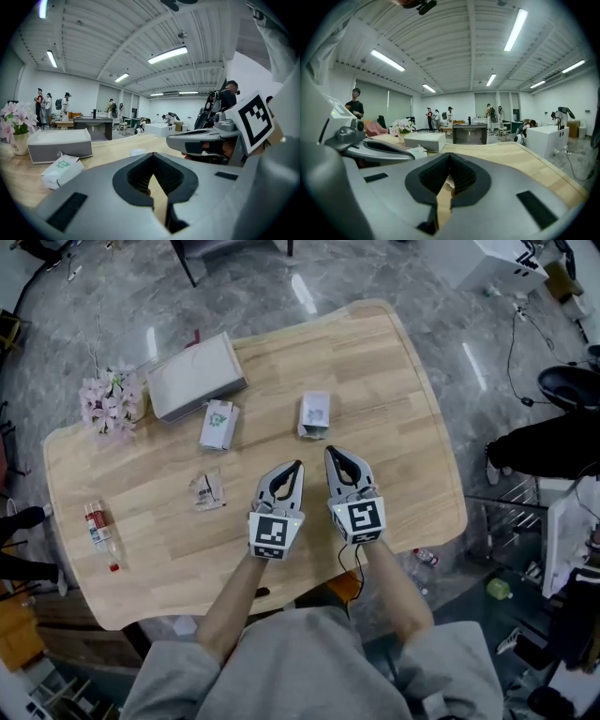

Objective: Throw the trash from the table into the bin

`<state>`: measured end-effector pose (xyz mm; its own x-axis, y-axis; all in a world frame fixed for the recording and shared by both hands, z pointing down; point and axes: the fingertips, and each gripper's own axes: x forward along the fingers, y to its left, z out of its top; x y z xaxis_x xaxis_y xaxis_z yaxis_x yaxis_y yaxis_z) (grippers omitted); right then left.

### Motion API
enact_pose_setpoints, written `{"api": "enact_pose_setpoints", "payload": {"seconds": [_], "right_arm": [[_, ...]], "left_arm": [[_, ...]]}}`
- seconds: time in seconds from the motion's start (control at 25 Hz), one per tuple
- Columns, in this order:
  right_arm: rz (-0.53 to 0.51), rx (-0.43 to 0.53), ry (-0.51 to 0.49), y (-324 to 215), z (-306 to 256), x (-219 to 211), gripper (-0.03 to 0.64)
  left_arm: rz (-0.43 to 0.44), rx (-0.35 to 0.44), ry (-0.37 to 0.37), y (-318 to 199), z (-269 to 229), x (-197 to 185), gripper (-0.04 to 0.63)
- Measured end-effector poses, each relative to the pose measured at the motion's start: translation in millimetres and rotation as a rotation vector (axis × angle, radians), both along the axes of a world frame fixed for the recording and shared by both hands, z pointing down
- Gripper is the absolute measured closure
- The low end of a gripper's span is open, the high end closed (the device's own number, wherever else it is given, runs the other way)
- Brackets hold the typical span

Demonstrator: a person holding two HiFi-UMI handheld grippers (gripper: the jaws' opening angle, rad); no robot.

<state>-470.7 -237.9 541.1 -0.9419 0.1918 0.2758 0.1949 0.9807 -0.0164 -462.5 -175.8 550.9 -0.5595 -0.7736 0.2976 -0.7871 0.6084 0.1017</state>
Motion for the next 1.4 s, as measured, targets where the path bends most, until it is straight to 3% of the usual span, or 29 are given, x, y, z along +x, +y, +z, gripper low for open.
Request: {"api": "enact_pose_setpoints", "payload": {"seconds": [0.36,0.48,0.68,1.04,1.4], "right_arm": [[-0.166,0.412,0.126,-2.7,46.0,-46.0,0.611],[-0.223,0.503,0.158,-0.9,57.9,-53.2,0.549],[-0.282,0.656,0.222,-3.7,83.0,-61.3,0.521],[-0.289,0.789,0.199,-6.5,95.4,-70.7,0.559],[-0.21,0.778,0.151,-12.2,72.9,-73.4,0.6]], "left_arm": [[-0.037,-0.01,0.064,-11.0,24.5,-11.0,0.591],[-0.042,-0.008,0.074,-11.7,26.6,-11.4,0.591],[-0.058,-0.013,0.089,-6.9,32.7,-16.1,0.591],[-0.078,-0.02,0.103,3.0,40.8,-22.8,0.591],[-0.072,-0.006,0.094,5.6,32.5,-19.1,0.591]]}}
